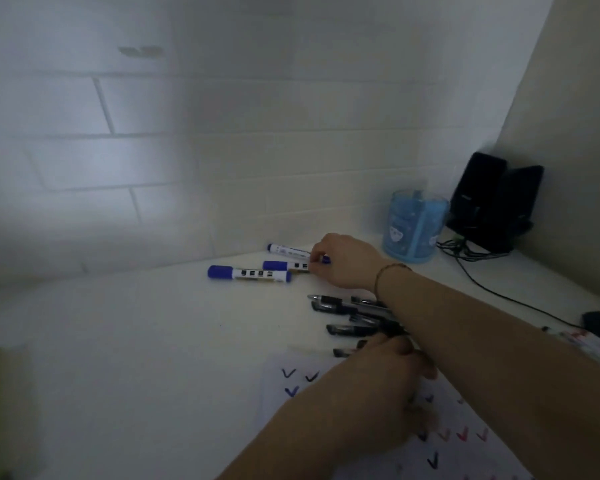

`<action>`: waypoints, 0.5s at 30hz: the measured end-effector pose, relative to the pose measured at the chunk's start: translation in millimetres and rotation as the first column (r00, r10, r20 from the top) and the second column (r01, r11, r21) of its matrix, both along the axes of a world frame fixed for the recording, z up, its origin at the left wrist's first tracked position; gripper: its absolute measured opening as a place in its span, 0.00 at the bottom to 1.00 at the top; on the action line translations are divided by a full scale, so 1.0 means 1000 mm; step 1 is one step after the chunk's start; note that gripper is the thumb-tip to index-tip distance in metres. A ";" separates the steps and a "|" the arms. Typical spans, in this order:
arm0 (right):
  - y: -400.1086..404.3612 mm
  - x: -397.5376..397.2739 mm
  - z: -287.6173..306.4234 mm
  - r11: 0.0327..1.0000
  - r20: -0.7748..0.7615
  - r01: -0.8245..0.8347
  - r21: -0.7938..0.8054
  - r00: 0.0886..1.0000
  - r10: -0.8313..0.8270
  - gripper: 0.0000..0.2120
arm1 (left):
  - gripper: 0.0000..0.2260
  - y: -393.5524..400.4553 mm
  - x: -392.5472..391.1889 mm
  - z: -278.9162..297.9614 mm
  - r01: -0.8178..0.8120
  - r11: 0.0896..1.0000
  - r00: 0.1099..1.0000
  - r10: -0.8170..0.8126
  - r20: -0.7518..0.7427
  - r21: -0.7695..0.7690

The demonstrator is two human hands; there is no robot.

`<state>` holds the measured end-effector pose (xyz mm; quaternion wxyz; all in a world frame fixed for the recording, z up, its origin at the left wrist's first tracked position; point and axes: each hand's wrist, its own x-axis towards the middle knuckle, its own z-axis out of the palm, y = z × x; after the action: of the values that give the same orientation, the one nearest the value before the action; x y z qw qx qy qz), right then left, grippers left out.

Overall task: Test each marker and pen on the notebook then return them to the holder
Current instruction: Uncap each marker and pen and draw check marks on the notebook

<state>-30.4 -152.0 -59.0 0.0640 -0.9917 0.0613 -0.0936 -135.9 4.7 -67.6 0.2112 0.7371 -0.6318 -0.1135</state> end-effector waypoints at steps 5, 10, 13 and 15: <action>-0.012 -0.006 -0.001 0.998 0.063 -0.058 -0.014 0.996 0.059 0.12 | 0.25 0.002 0.007 0.005 -0.009 1.000 0.993 0.011 -0.121 0.024; -0.026 -0.068 0.026 0.960 0.299 0.140 0.241 0.931 -0.211 0.12 | 0.17 0.007 0.008 0.015 0.067 0.997 0.993 -0.063 -0.099 0.035; -0.016 -0.138 0.040 0.733 0.267 0.103 0.673 0.890 -0.370 0.13 | 0.15 0.019 0.023 0.024 0.174 0.978 0.969 -0.149 -0.195 0.118; -0.007 -0.189 0.042 0.532 0.164 0.062 0.844 0.916 -0.367 0.11 | 0.16 0.027 0.032 0.031 0.212 0.959 0.947 -0.155 -0.281 0.185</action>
<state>-219.1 -158.6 -17.2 0.5168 -0.7999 0.2097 -0.2217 -104.4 32.0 -37.0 0.2014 0.6714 -0.6486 -0.2967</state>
